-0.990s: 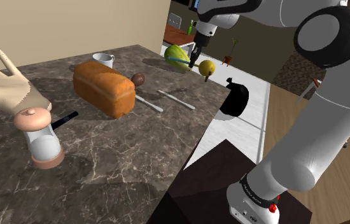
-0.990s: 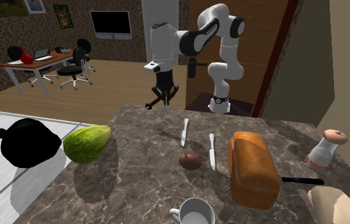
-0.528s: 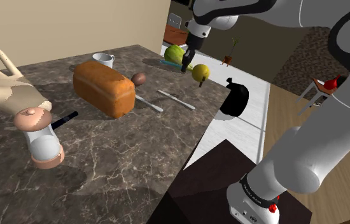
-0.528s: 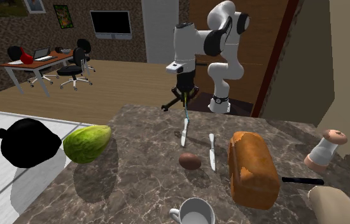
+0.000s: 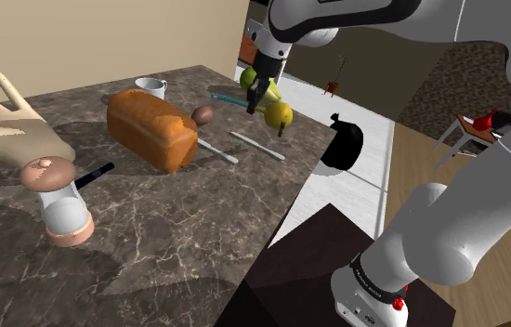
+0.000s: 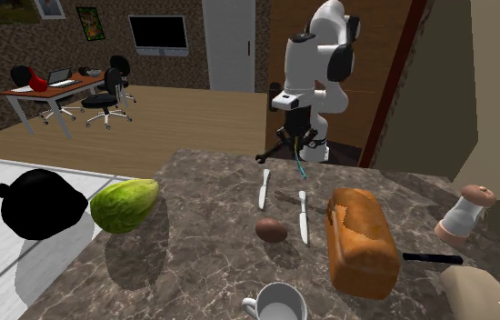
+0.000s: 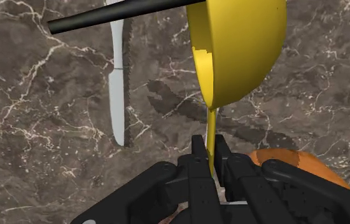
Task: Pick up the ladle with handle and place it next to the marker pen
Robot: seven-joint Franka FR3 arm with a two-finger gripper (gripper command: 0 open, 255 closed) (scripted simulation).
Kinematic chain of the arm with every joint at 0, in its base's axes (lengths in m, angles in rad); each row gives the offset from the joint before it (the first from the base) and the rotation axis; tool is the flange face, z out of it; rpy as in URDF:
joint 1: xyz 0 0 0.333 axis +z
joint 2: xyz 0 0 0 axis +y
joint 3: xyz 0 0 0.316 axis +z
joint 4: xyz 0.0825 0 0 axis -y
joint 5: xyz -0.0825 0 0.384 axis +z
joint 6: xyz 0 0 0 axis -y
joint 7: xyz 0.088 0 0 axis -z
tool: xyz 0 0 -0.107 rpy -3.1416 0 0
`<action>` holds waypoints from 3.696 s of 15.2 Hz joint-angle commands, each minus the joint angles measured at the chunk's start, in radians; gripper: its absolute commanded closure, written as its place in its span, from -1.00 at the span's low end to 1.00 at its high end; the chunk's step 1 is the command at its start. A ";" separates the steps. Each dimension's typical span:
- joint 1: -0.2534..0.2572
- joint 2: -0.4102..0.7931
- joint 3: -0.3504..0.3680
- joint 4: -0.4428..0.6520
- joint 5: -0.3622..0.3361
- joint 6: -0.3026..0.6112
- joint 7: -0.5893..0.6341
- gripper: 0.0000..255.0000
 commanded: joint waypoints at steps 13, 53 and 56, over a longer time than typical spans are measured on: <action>0.153 -0.029 0.195 -0.037 0.002 0.028 0.347 1.00; 0.302 0.260 0.355 -0.067 -0.055 0.359 0.676 1.00; 0.302 0.266 0.355 -0.071 -0.057 0.368 0.676 1.00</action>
